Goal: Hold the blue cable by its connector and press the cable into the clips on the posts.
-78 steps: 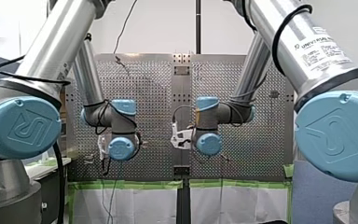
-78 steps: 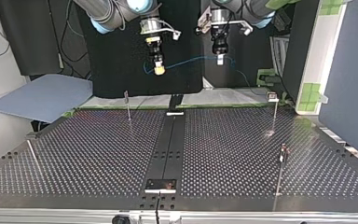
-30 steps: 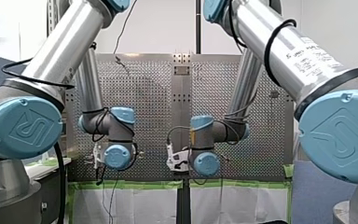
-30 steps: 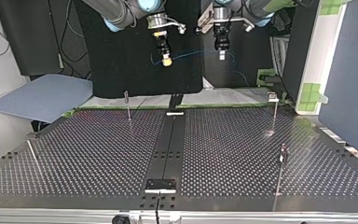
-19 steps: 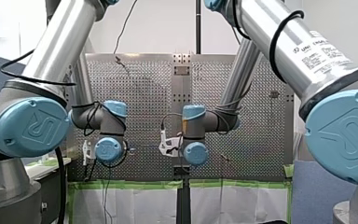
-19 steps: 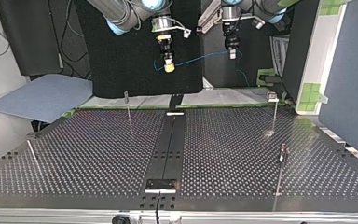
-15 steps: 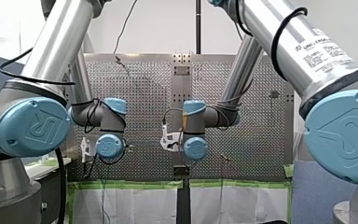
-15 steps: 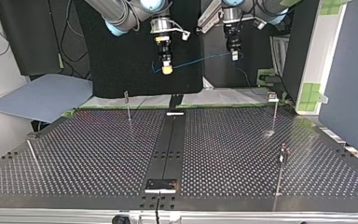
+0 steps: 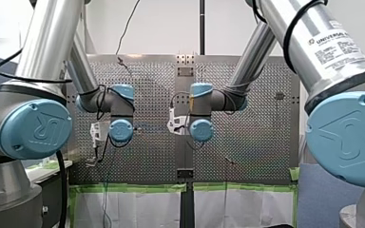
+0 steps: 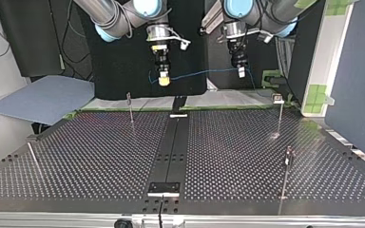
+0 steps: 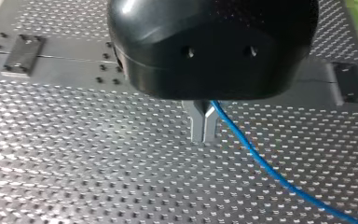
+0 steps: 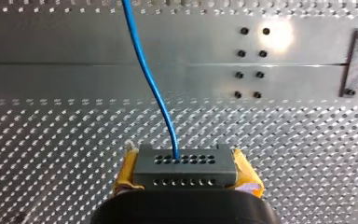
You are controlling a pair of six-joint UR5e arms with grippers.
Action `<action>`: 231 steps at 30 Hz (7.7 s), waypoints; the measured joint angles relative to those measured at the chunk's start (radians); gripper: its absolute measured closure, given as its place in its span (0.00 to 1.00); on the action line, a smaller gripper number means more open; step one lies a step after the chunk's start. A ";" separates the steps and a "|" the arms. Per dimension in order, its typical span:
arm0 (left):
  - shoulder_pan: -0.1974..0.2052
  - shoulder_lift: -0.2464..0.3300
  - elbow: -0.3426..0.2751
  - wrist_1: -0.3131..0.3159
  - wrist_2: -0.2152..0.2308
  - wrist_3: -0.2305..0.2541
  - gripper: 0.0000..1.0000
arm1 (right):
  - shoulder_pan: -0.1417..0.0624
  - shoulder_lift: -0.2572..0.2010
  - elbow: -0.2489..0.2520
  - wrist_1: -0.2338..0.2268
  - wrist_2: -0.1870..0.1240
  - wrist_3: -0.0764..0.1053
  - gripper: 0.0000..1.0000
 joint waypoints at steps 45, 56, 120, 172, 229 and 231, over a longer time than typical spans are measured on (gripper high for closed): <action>0.060 0.392 0.194 -0.334 0.004 -0.085 1.00 | -0.028 -0.085 -0.314 0.209 -0.278 0.066 1.00; 0.097 0.398 0.289 -0.392 0.005 -0.076 1.00 | -0.015 -0.085 -0.398 0.276 -0.304 0.059 1.00; 0.408 0.314 0.474 -0.441 0.311 -0.209 1.00 | -0.043 -0.081 -0.575 0.348 -0.359 0.065 1.00; 0.532 0.176 0.576 -0.371 0.515 -0.363 1.00 | -0.110 0.011 -0.665 0.352 -0.373 0.077 1.00; 0.543 0.127 0.612 -0.510 0.579 -0.328 0.00 | -0.130 0.102 -0.853 0.456 -0.414 0.088 1.00; 0.535 0.145 0.611 -0.531 0.579 -0.311 0.00 | -0.129 0.102 -0.853 0.456 -0.413 0.088 1.00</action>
